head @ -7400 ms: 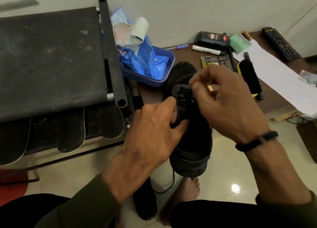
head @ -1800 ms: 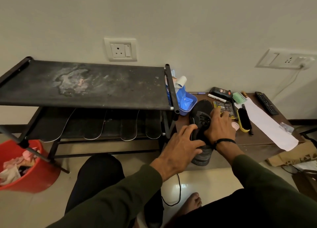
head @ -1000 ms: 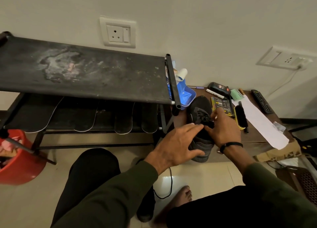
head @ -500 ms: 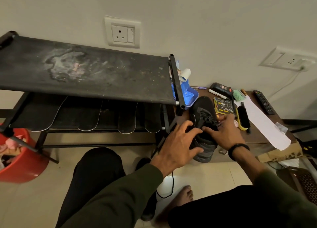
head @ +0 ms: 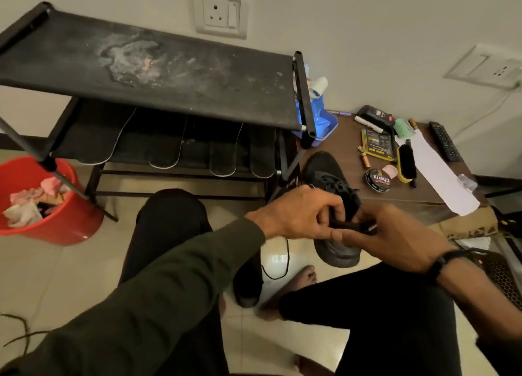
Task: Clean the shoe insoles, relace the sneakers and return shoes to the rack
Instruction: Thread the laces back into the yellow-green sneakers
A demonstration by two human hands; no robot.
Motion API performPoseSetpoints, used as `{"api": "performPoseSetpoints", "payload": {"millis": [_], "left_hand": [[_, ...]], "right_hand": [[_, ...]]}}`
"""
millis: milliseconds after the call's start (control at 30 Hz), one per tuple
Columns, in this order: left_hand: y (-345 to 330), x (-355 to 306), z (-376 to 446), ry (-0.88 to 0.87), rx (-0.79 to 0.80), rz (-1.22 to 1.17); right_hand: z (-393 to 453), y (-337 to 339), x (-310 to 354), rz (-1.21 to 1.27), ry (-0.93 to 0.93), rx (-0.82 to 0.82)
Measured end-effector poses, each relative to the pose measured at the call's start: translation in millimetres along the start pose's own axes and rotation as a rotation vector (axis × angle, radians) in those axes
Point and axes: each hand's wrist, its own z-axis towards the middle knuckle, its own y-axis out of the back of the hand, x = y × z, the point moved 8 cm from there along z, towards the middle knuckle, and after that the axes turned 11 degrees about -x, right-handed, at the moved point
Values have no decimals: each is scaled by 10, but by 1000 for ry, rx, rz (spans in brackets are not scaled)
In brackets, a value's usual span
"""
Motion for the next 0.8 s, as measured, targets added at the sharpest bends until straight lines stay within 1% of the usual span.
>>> {"api": "performPoseSetpoints", "payload": {"millis": [67,133,200,233,267,300,367,467,500,533,600,700,800], "left_hand": [[16,-4,-134,159,141,-280],[92,19,-297,282,260,-478],[203,95,-415,364,320,-610],[243,166,-476,404,336,-648],[266,249,-505,444,347,-636],[260,362,-520,497,350,-575],[218,714,-541,628,340,-326],[166,1314,-545,723,337,295],[127,1442,-564,735,330,461],[46,1541,-595,748,329,543],[-188,1706,-700,776,363,540],[-713,1976,-988,808,520,477],[-1233,2221,-1329,768,664,543]], "right_hand": [[-263,106,168,-33,36,-35],[-499,160,337,-65,68,-47],[-651,186,485,-90,84,-32],[-689,163,545,-98,89,-21],[-721,151,582,-103,83,-16],[-743,119,600,-110,71,-5],[-757,-56,634,-136,59,40],[-619,-499,592,-212,63,78],[-514,-661,541,-245,55,86],[-377,-843,472,-269,37,97],[-55,-1217,309,-287,-23,131],[371,-1759,64,-269,-104,199],[667,-2220,-125,-257,-165,273]]}}
